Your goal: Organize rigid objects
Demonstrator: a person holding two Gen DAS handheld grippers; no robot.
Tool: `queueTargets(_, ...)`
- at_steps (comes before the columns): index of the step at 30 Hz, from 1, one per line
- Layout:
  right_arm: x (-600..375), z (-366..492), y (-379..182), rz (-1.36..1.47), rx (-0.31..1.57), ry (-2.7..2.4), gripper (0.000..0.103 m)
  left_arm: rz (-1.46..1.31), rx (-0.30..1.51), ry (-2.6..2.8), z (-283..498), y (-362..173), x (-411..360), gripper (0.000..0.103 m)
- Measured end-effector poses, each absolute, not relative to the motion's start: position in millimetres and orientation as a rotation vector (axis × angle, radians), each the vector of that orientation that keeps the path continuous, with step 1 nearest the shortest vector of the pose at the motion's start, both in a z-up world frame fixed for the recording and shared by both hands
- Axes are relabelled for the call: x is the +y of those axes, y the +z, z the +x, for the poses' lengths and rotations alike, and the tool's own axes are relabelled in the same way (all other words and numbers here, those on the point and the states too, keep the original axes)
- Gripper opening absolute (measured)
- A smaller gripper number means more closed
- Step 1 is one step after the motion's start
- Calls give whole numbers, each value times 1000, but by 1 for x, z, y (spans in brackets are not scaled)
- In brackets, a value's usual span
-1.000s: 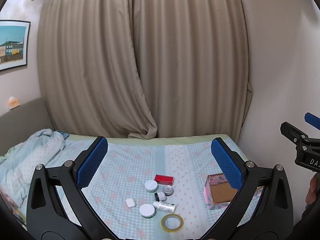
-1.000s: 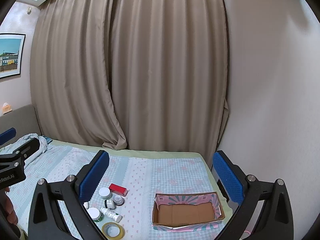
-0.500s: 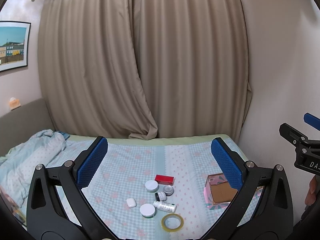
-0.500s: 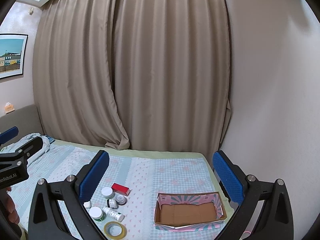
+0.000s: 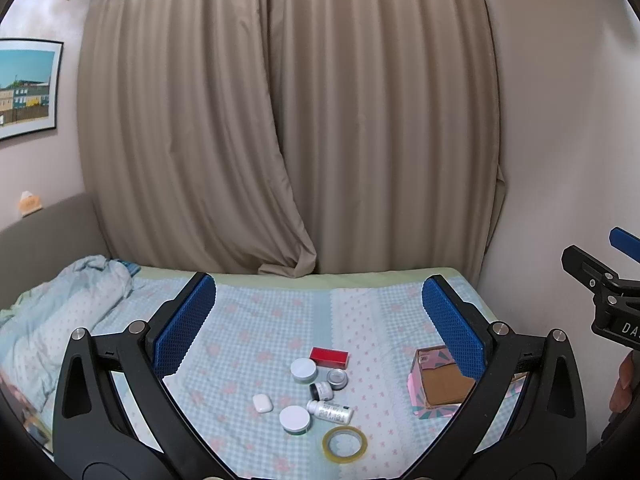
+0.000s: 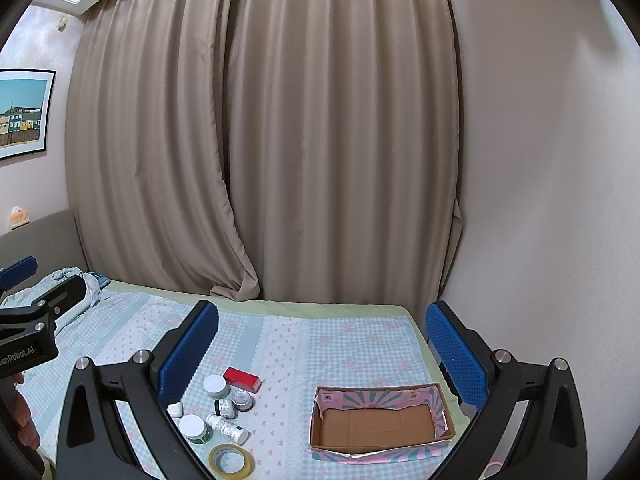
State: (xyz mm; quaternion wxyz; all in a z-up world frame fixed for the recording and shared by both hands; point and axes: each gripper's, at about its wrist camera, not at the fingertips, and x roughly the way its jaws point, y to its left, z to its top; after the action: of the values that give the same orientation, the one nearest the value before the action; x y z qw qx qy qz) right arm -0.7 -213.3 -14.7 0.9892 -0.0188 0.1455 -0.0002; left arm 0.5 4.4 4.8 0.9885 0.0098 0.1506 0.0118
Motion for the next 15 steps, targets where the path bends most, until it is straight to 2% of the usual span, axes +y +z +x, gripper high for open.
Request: queueTargets(15,-214,0,-19,-25,290,4,103,12,317,29,2,2,6,102)
